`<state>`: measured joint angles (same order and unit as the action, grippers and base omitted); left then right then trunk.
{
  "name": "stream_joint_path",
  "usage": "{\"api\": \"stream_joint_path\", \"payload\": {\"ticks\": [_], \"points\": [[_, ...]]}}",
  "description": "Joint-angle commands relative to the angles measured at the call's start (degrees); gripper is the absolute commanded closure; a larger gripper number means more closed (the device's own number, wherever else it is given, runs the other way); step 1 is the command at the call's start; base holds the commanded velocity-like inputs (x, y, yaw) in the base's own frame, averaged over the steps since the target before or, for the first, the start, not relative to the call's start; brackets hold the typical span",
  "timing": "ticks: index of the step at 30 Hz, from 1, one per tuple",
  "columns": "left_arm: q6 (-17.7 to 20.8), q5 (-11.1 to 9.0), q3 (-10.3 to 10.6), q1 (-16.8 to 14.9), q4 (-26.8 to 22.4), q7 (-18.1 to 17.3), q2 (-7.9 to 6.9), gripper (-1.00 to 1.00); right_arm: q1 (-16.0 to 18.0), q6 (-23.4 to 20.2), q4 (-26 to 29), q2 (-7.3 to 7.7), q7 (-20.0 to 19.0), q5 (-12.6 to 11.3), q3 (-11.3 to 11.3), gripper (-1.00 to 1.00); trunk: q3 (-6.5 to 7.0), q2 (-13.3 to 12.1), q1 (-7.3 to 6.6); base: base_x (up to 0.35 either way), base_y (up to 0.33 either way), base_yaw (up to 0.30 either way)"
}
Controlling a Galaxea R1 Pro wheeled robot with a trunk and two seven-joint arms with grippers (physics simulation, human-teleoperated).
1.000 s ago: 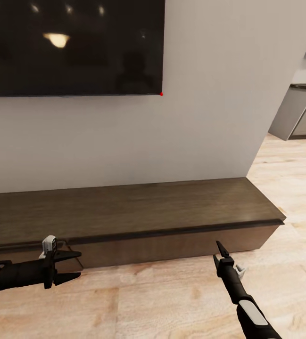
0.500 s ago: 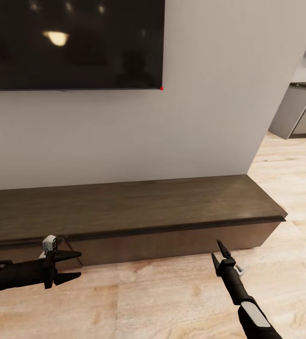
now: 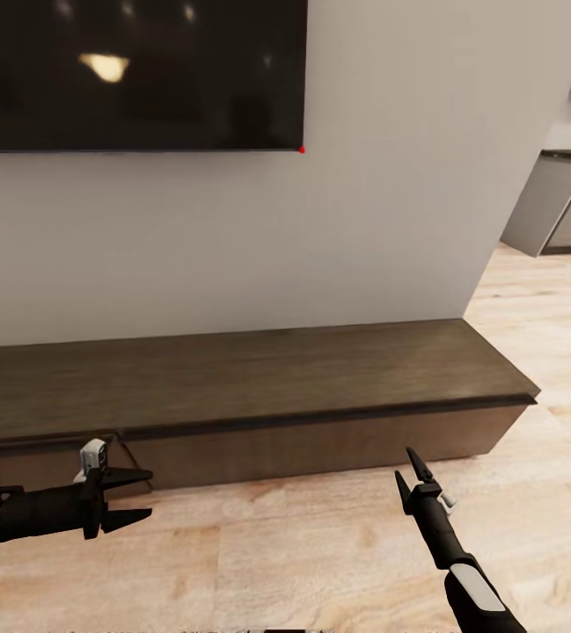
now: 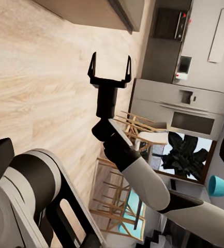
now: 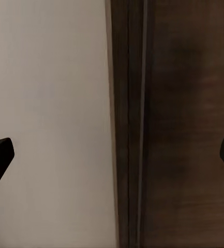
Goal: Place each of the two pumpkins and all three candles from the living room inside a cabinet in the living room (use any cabinet), then make sure every cabinet is closed, and position the cauldron so it is next to a table in the living room.
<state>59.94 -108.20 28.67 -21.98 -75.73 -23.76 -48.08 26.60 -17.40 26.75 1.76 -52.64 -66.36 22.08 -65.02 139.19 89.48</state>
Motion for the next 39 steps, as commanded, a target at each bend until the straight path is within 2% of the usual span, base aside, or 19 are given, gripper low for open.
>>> {"api": "stream_joint_path", "payload": {"ticks": [1,10,24,32,39], "points": [[0.0,0.3,0.2,-0.1,0.1,-0.6,-0.03,-1.0,0.0,-0.5,0.0,0.0,-0.2,-0.4,0.1,-1.0,-0.23,0.4,0.21,0.0,0.0,0.0],[-0.1,0.3,0.1,-0.1,0.1,-0.6,1.3,-1.0,0.6,-0.5,0.2,0.12,-0.3,-0.3,0.2,-1.0,-1.84,4.0,2.19,0.0,0.0,0.0],[0.0,0.3,0.2,-0.1,-0.3,-0.7,1.41,-1.0,0.7,-0.5,0.4,-0.03,-0.5,-0.3,0.1,-1.0,-4.95,4.2,2.55,0.0,0.0,0.0],[0.0,0.4,0.3,-0.1,-0.3,-0.7,1.41,-1.0,0.7,-0.5,0.4,-0.04,-0.6,-0.3,0.1,-1.0,-4.95,4.2,2.55,0.003,0.0,0.0],[0.0,0.6,0.5,0.0,-0.3,-0.7,1.41,-1.0,0.7,-0.5,0.4,-0.07,-0.6,-0.3,0.1,-1.0,-4.95,4.2,2.55,0.155,0.0,0.0]]}}
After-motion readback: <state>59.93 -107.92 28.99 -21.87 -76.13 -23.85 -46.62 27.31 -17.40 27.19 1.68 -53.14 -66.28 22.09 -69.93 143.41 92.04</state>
